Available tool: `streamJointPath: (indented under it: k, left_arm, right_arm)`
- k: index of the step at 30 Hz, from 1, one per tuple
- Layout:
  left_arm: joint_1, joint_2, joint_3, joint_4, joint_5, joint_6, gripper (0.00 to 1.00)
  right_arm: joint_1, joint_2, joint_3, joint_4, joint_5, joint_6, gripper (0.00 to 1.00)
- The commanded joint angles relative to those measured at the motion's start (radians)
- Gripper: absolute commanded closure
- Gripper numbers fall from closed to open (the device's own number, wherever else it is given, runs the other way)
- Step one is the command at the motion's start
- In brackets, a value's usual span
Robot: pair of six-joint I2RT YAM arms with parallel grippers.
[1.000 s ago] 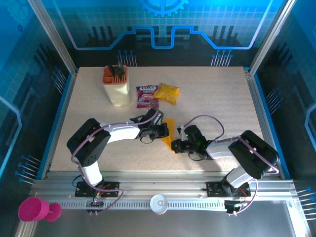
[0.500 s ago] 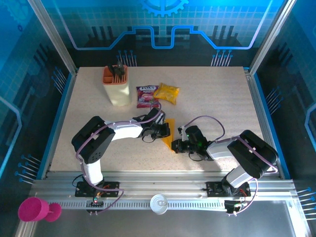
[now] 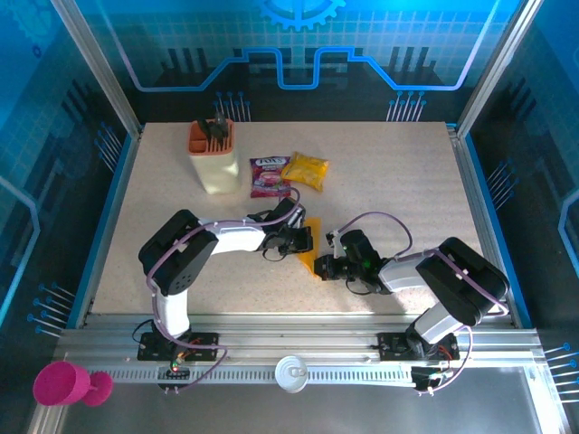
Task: Fold a paper plane with a square sheet of paper (pick it up from the middle)
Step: Fourth fold the wing at the center of the table.
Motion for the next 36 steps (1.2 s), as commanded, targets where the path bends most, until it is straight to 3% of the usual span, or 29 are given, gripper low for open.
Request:
streamJointPath:
  k: [1, 4, 6, 9, 12, 20, 36]
  left_arm:
    - [-0.001, 0.019, 0.011, -0.041, -0.043, 0.03, 1.0]
    - [0.001, 0.017, 0.0, -0.043, -0.048, 0.031, 1.0]
    - [0.0, 0.014, -0.007, -0.04, -0.047, 0.029, 1.0]
    - [0.0, 0.01, -0.018, -0.035, -0.05, 0.026, 1.0]
    - [0.0, 0.01, -0.029, -0.027, -0.05, 0.018, 1.0]
    - [-0.001, -0.001, -0.038, -0.022, -0.053, 0.01, 1.0]
    - [-0.001, -0.009, -0.055, -0.015, -0.059, 0.001, 1.0]
  right_arm:
    - [0.004, 0.093, -0.043, -0.23, -0.03, 0.006, 0.94]
    - [-0.028, -0.052, -0.046, -0.314, -0.045, -0.004, 0.78]
    - [-0.046, -0.173, -0.035, -0.419, -0.025, -0.026, 0.74]
    - [-0.069, -0.312, -0.004, -0.544, -0.003, -0.054, 0.75]
    - [-0.081, -0.369, 0.031, -0.594, -0.007, -0.068, 0.83]
    - [-0.079, -0.299, 0.093, -0.429, -0.097, -0.028, 0.97]
    - [-0.045, -0.032, 0.204, -0.261, -0.14, 0.001, 1.0]
